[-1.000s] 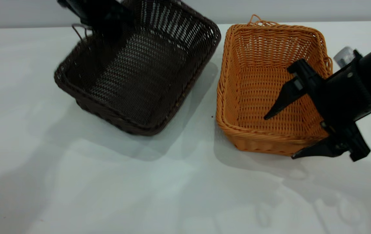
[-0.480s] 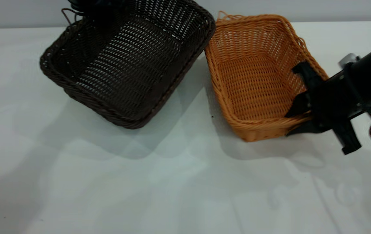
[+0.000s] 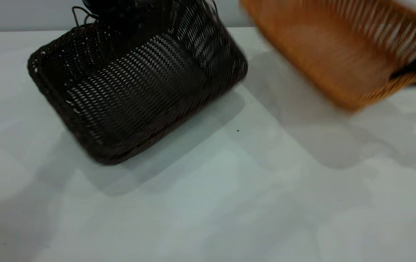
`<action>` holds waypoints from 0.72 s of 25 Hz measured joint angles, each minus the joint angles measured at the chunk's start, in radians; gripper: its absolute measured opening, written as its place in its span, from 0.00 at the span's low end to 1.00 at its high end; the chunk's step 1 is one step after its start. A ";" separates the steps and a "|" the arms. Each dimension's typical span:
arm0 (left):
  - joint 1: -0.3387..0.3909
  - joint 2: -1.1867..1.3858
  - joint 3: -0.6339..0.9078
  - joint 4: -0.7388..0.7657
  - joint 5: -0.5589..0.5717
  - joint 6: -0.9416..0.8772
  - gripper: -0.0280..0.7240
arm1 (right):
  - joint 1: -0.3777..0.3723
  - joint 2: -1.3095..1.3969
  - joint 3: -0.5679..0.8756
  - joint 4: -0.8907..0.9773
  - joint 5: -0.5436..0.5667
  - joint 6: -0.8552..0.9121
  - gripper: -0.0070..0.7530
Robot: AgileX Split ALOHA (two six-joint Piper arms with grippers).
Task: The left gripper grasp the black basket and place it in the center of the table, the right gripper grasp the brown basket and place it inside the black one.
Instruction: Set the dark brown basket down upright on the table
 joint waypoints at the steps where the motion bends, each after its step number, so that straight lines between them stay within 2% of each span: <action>1: -0.007 0.000 0.000 -0.036 0.022 0.072 0.14 | -0.018 -0.022 -0.015 -0.024 0.032 0.002 0.10; 6: -0.075 -0.002 0.000 -0.301 0.133 0.550 0.14 | -0.091 -0.063 -0.110 -0.165 0.184 0.068 0.09; 9: -0.115 -0.002 0.000 -0.432 0.195 0.806 0.14 | -0.108 -0.063 -0.160 -0.242 0.277 0.104 0.09; 11: -0.132 0.004 0.000 -0.464 0.204 0.900 0.14 | -0.109 -0.063 -0.190 -0.285 0.345 0.107 0.09; 14: -0.148 0.026 0.000 -0.470 0.198 0.941 0.14 | -0.110 -0.063 -0.220 -0.314 0.418 0.110 0.09; 18: -0.164 0.043 0.000 -0.469 0.197 0.948 0.16 | -0.110 -0.063 -0.226 -0.330 0.428 0.126 0.09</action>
